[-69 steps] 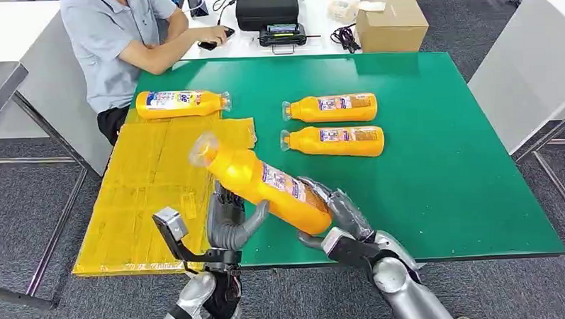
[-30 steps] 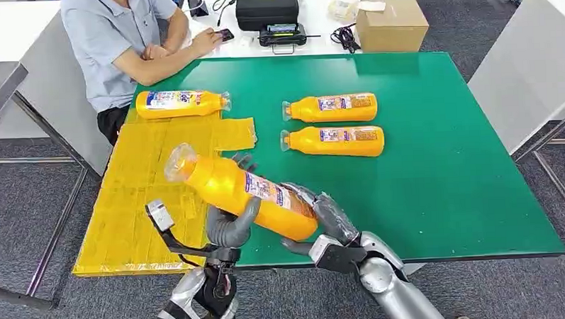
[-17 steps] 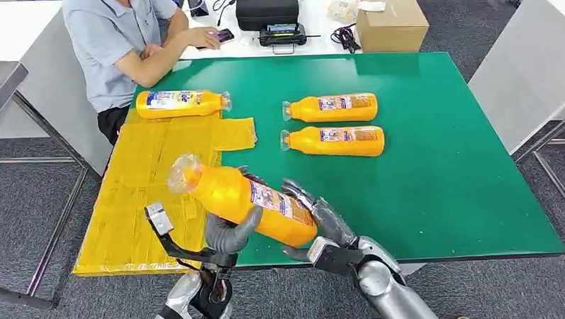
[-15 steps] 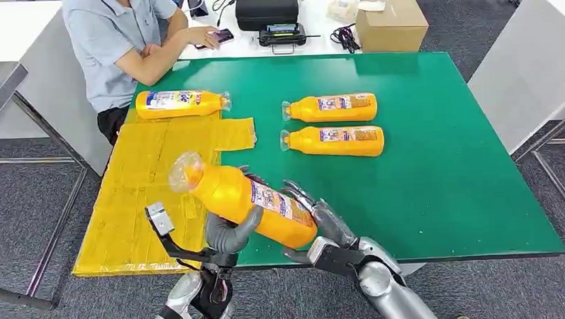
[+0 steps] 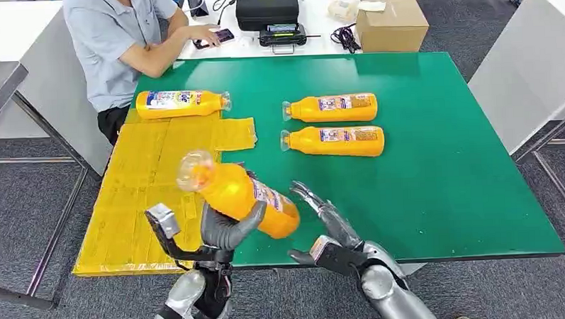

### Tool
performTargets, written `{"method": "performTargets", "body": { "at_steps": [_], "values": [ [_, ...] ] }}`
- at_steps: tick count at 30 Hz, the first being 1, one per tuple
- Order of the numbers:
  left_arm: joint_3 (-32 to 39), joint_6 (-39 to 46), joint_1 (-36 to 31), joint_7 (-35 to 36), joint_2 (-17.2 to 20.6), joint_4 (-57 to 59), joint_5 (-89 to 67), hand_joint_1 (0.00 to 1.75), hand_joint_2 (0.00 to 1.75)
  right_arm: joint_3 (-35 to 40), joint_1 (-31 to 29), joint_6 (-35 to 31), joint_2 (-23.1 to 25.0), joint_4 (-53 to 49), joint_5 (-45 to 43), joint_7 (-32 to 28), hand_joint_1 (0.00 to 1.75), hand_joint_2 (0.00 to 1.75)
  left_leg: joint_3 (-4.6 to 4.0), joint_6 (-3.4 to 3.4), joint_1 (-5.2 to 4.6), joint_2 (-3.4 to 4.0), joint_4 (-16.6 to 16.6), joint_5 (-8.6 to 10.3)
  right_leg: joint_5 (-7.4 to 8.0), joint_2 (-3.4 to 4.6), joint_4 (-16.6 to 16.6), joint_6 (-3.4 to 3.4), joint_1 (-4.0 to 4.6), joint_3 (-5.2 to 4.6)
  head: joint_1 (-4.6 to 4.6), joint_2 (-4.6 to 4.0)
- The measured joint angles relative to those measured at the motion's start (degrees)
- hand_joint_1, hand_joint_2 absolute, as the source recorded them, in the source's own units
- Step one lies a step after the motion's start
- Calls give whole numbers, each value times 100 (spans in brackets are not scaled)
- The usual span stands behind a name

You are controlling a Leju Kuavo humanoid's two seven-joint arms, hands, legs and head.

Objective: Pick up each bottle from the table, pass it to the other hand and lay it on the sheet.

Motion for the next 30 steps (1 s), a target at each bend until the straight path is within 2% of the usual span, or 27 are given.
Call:
{"method": "performTargets", "body": {
  "at_steps": [3,6,7,9,12,17,23,26,30],
  "values": [
    [-31,1098,-8,-49,11,-30,-1291,175,175,-142,141,-498,-13,-2,306,79,0,175,0,0,0,0,0,0,0,0,0,0,0,0,0,0],
    [-11,1922,-13,342,87,-105,-3028,175,175,-343,291,-1021,-48,-9,756,109,0,175,-2,0,0,0,0,0,0,0,0,0,0,0,0,0],
    [35,2097,-12,497,101,-107,-3818,175,175,-398,315,-1094,-57,-9,838,109,0,175,-2,0,0,0,0,0,0,0,0,0,0,0,0,0],
    [346,2243,-16,1017,129,-100,-6493,175,175,-568,327,-1127,-66,-9,921,83,0,175,-1,0,0,3,0,0,0,1,0,0,0,-1,2,0],
    [756,2254,-75,1414,190,-9,-8612,175,175,-728,328,-1125,-61,-9,973,59,0,175,2,-1,0,5,0,0,1,1,0,-1,0,0,0,0],
    [1029,2245,-224,2099,293,179,-8403,173,175,-901,365,-1020,-2,-11,956,13,0,175,6,-1,5,2,0,3,1,0,1,-1,3,2,0,0],
    [1027,1450,-682,3583,544,829,-10109,175,175,-1062,408,-804,90,-11,827,-113,0,175,2,0,4,5,0,3,1,2,2,-1,2,0,0,0],
    [1029,1297,-1116,3870,644,1513,-10261,175,175,-1106,351,-677,151,-2,816,-177,0,175,3,0,4,2,0,4,2,1,2,-1,2,2,-2,0],
    [1029,1030,-1539,3879,706,2287,-10195,175,175,-1128,277,-635,225,35,816,-192,0,175,3,0,4,4,0,8,3,1,5,-1,2,2,0,0]
  ]
}}
